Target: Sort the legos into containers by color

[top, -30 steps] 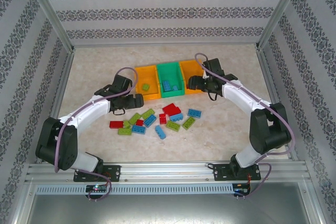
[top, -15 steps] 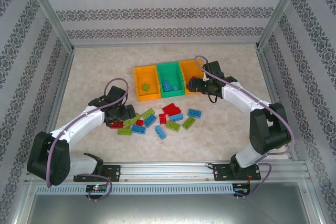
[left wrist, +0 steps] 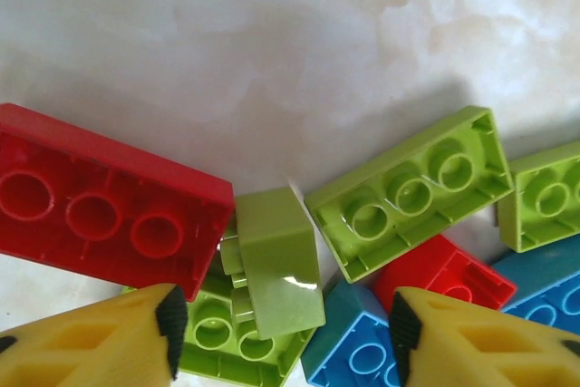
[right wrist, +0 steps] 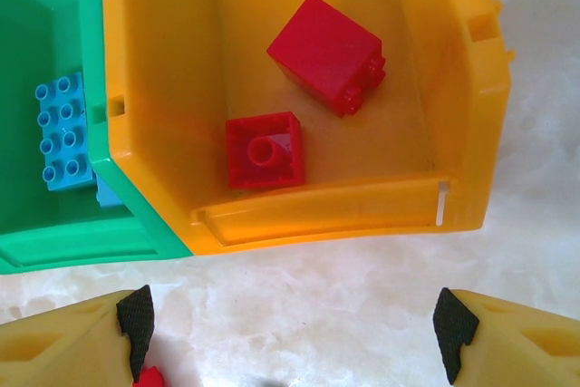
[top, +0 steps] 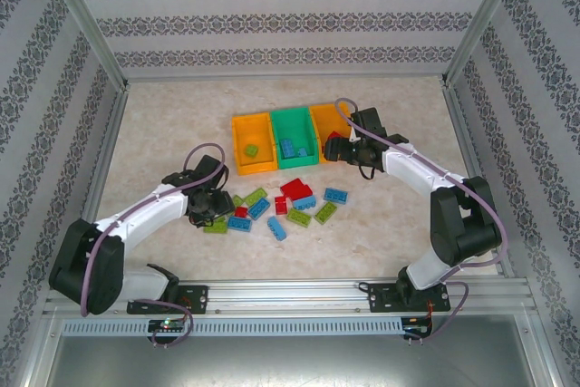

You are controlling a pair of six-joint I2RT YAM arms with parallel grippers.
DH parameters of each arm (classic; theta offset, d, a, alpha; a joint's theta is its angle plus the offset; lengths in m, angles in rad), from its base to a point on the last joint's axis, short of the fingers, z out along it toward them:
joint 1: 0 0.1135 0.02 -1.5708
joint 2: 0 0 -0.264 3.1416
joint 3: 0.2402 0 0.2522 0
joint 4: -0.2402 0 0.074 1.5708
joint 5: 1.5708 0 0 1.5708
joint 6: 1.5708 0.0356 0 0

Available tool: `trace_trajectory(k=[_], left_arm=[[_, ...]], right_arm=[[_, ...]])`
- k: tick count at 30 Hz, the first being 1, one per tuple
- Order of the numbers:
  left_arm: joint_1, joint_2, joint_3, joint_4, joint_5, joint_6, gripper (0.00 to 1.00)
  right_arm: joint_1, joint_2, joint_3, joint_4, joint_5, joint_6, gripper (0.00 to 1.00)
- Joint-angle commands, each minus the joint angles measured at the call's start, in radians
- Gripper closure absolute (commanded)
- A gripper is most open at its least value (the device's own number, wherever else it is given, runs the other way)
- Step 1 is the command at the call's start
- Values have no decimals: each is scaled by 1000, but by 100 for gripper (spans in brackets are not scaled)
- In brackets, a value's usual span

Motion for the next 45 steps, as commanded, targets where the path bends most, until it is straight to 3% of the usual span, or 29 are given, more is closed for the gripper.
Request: trace_trajectory(k=[1, 14, 20, 29, 35, 45], left_arm=[[-13, 8, 0, -14, 11, -44, 40], [-17, 85, 39, -1, 4, -46, 49], [-18, 99, 56, 2, -1, -36, 65], [-18, 87, 93, -19, -29, -1, 78], [-16, 89, 211, -117, -90, 91, 77], [-16, 145, 369, -128, -88, 172, 76]], right_arm=[[-2, 7, -22, 10, -22, -28, 16], [-50, 15, -48, 19, -57, -51, 16], [-52, 1, -62, 17, -53, -61, 16], [-53, -24, -94, 11, -40, -54, 16], [-54, -55, -114, 2, -31, -47, 16], [-50, -123, -172, 5, -46, -30, 17]])
